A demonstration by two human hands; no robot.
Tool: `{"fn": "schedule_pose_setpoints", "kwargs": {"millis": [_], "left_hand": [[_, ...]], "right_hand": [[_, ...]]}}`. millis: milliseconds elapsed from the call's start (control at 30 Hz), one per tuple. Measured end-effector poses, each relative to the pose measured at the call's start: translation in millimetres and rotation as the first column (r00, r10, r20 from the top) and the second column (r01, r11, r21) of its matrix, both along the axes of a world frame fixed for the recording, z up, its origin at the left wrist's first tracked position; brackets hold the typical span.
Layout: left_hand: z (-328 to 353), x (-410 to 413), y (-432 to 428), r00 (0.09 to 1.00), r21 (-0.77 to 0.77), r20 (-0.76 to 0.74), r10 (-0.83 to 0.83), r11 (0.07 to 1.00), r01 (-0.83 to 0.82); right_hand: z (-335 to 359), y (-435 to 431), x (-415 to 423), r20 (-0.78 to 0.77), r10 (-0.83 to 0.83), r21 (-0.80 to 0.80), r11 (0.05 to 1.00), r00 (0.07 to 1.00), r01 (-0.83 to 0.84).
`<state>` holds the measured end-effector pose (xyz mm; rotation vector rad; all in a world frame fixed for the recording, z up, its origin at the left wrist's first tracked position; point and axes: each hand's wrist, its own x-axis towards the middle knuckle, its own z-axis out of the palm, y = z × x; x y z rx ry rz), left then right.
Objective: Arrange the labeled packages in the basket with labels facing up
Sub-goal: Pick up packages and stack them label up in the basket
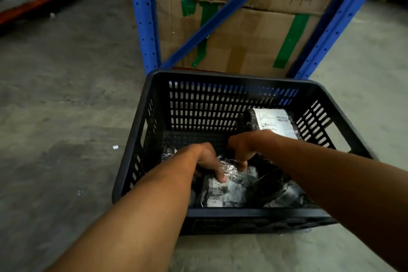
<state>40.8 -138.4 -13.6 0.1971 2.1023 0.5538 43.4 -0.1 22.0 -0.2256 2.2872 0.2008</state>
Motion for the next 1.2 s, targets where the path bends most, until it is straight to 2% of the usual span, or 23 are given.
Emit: {"fn": "schedule_pose_setpoints", "kwargs": {"millis": [167, 233, 300, 367, 433, 533, 700, 800, 867, 933, 1033, 1100, 1200], "left_hand": [[19.4, -7.6, 2.0, 0.996, 0.060, 0.075, -0.040, 0.998, 0.036], [33.7, -14.7, 0.5, 0.995, 0.045, 0.095, -0.030, 0.999, 0.026], [50.6, -24.3, -7.1, 0.991, 0.056, 0.137, 0.007, 0.998, -0.015], [66.1, -29.7, -18.6, 0.971, 0.104, 0.236, 0.042, 0.992, -0.069], [78.2, -31.9, -32.2, 0.964, 0.156, 0.239, 0.117, 0.975, -0.157], [94.0, -39.9, -48.6, 0.947, 0.301, 0.160, 0.279, 0.900, -0.316], [114.5, -43.0, -64.3, 0.865, 0.523, 0.121, 0.487, 0.710, -0.472], [109.4, -36.8, -60.9, 0.753, 0.630, 0.104, 0.650, 0.543, -0.556], [110.2, -33.6, -56.3, 0.688, 0.669, 0.085, 0.720, 0.471, -0.575], [115.2, -32.0, -53.9, 0.664, 0.656, 0.196, 0.722, 0.407, -0.636], [121.4, -33.3, -58.2, 0.604, 0.539, 0.433, 0.669, 0.345, -0.769], [117.1, -34.2, -56.4, 0.519, 0.432, 0.592, 0.616, 0.301, -0.850], [109.8, -34.4, -43.2, 0.439, 0.393, 0.715, 0.543, 0.207, -0.896]], "right_hand": [[-0.8, 1.7, 1.8, 0.103, -0.041, -0.079, 0.996, 0.994, 0.050], [4.8, 8.5, 0.2, 0.170, -0.156, -0.212, 0.958, 0.973, 0.191], [13.3, 15.3, -1.6, 0.341, -0.312, -0.347, 0.835, 0.887, 0.427], [19.8, 22.2, -2.7, 0.484, -0.403, -0.430, 0.664, 0.777, 0.612], [28.0, 29.3, -3.4, 0.539, -0.459, -0.480, 0.522, 0.706, 0.706], [41.2, 43.4, -4.4, 0.616, -0.504, -0.537, 0.294, 0.606, 0.791], [65.3, 61.9, -3.3, 0.620, -0.465, -0.647, 0.152, 0.632, 0.747], [71.7, 63.9, -5.5, 0.524, -0.548, -0.740, 0.087, 0.652, 0.667], [76.9, 62.6, -8.6, 0.461, -0.603, -0.791, 0.054, 0.652, 0.609], [81.2, 61.7, -10.0, 0.401, -0.642, -0.844, 0.019, 0.654, 0.536], [82.6, 64.9, -9.1, 0.342, -0.664, -0.914, -0.072, 0.665, 0.399], [84.5, 67.8, -6.2, 0.322, -0.652, -0.941, -0.142, 0.686, 0.307], [89.8, 66.5, -2.2, 0.200, -0.644, -0.979, -0.104, 0.739, 0.174]]}}
